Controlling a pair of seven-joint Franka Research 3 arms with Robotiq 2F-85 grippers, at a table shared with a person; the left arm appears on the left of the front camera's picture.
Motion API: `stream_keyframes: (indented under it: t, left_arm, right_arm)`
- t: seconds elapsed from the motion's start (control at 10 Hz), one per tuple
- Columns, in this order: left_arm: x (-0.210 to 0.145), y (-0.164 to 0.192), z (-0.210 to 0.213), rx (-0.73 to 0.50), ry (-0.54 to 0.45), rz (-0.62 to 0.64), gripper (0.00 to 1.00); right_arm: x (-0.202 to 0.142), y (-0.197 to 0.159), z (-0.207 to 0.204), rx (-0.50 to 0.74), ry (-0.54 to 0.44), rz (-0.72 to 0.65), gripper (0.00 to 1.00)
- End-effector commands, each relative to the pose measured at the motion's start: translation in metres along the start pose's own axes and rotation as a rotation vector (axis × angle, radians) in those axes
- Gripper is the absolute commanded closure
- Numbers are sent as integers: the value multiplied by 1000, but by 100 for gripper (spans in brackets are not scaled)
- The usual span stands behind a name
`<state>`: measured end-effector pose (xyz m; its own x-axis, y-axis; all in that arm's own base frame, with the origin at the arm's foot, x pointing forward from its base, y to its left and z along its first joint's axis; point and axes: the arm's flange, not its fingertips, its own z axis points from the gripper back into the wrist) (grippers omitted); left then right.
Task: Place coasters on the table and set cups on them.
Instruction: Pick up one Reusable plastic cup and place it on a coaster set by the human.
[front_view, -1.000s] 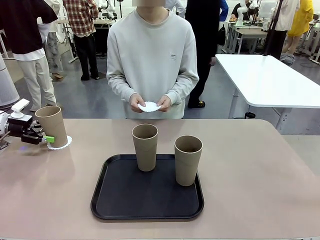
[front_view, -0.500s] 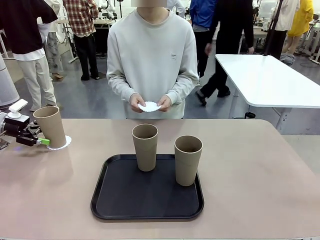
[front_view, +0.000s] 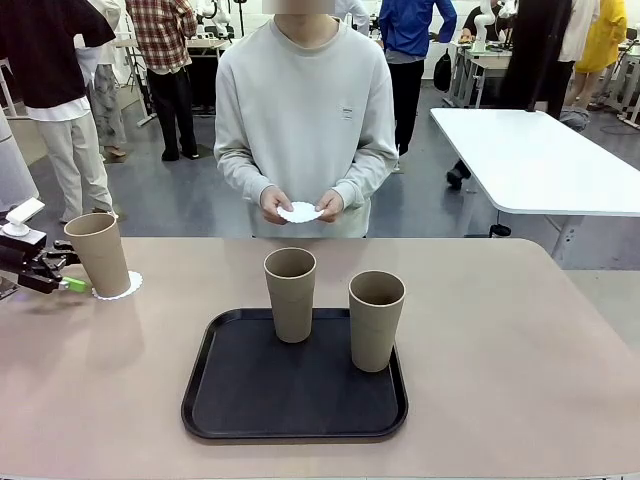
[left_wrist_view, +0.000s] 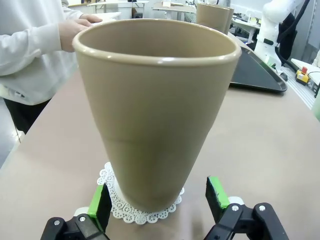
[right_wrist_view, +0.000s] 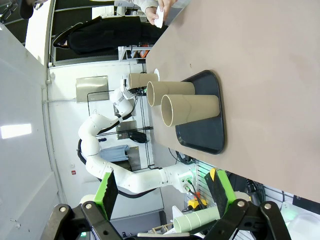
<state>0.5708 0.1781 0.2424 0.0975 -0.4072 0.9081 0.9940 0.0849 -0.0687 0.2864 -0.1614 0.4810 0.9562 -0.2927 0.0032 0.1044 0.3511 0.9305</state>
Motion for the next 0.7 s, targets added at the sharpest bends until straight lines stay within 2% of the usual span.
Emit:
stream_keyframes:
  t: [0.0,0.1,0.3,0.6]
  left_arm:
    - [7,0,7,33,36,13,0]
    - [11,-1,13,53,60,19,0]
    - [27,-13,33,103,185,82,0]
    - [77,-47,71,255,292,178,0]
  right_arm:
    - [2,1,0,29,-7,17,0]
    - [2,1,0,29,-7,17,0]
    - [2,1,0,29,-7,17,0]
    - [2,1,0,29,-7,17,0]
